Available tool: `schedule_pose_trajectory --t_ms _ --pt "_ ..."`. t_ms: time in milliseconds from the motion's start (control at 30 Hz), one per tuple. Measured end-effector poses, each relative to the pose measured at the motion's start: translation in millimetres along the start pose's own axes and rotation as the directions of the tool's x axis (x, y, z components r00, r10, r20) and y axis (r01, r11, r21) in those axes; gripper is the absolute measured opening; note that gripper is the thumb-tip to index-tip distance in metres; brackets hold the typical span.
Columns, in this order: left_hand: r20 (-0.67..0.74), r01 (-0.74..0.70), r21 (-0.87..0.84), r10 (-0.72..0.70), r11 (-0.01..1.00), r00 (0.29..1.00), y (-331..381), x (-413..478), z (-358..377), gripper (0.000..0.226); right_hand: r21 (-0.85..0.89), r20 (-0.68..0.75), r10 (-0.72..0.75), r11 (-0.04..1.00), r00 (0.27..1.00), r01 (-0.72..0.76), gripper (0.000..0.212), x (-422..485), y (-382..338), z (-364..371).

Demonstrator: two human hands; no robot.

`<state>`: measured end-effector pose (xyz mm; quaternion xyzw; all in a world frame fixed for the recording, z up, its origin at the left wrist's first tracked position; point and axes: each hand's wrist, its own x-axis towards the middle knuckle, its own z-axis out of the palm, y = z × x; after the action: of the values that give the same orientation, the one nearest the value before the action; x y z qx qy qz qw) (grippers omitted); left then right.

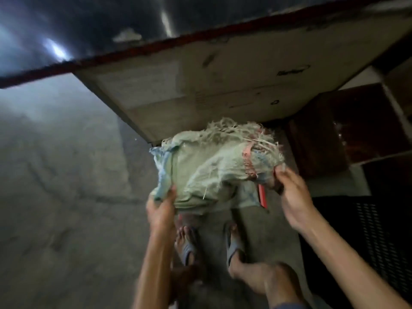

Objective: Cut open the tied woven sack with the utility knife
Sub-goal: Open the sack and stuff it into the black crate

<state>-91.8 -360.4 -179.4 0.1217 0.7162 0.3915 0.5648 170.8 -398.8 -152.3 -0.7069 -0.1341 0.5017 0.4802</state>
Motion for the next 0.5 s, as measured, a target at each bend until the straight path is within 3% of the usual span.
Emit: schedule_pose_trajectory --t_ms 100,233,300,367,500 --pt "0.153 0.2 -0.057 -0.19 0.978 0.97 44.0 -82.3 3.6 0.018 0.093 -0.057 0.043 0.995 0.997 -0.037 0.027 -68.3 -31.5 25.7" --pt "0.185 -0.03 -0.123 0.052 0.992 0.981 132.1 -138.8 -21.4 0.013 0.041 0.04 -0.161 0.986 0.986 0.159 0.023 -129.1 -108.5 53.4" --pt "0.242 -0.132 -0.065 0.144 0.989 0.959 166.1 -167.3 -17.9 0.017 0.006 0.084 -0.214 0.977 0.973 0.214 0.022 -154.9 -140.3 59.4" --pt "0.321 -0.219 0.051 0.191 0.974 0.927 182.0 -204.9 -5.5 0.023 -0.001 0.09 -0.218 0.976 0.972 0.219 0.025 -183.1 -155.4 53.9" --pt "0.476 -0.32 0.14 0.22 0.937 0.852 190.7 -280.3 5.1 0.014 0.004 0.03 -0.221 0.975 0.975 0.221 0.031 -250.5 -163.8 10.7"
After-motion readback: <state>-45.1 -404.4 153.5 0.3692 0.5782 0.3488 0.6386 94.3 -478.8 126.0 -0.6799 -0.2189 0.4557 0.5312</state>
